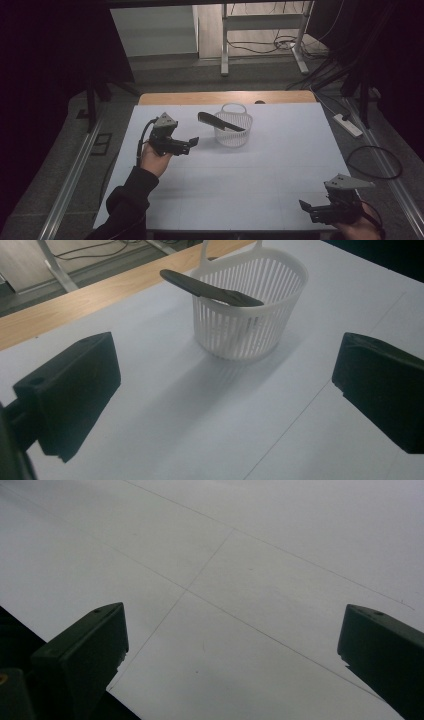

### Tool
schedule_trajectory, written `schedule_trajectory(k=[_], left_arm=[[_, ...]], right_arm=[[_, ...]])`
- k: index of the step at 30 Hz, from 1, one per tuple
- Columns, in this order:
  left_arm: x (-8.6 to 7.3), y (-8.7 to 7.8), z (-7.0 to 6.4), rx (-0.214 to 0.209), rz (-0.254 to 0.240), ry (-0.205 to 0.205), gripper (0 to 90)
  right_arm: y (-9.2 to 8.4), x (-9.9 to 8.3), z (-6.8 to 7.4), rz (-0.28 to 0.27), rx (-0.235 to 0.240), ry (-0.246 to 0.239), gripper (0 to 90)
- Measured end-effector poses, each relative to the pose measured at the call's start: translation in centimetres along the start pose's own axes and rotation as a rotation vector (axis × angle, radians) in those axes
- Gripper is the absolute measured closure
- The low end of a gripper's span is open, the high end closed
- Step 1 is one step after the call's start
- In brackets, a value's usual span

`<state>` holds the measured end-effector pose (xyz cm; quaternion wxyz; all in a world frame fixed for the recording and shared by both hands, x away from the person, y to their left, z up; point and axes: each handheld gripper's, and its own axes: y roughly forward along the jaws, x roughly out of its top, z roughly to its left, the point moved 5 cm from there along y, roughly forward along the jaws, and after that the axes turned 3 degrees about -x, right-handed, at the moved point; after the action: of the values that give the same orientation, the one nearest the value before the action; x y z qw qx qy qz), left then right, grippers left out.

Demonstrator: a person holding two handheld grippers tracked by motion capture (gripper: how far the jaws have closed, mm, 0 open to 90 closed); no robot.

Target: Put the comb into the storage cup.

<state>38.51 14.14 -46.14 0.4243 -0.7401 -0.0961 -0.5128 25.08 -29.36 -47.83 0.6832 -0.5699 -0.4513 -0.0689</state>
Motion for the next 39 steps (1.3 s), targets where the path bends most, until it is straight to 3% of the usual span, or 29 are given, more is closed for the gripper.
schedule_trajectory(k=[39], left_arm=[[-1.5, -3.0, -1.5, -0.006, -0.029, -0.01, 0.0]], right_arm=[[0.0, 0.0, 0.0, 0.002, 0.001, 0.001, 0.3]])
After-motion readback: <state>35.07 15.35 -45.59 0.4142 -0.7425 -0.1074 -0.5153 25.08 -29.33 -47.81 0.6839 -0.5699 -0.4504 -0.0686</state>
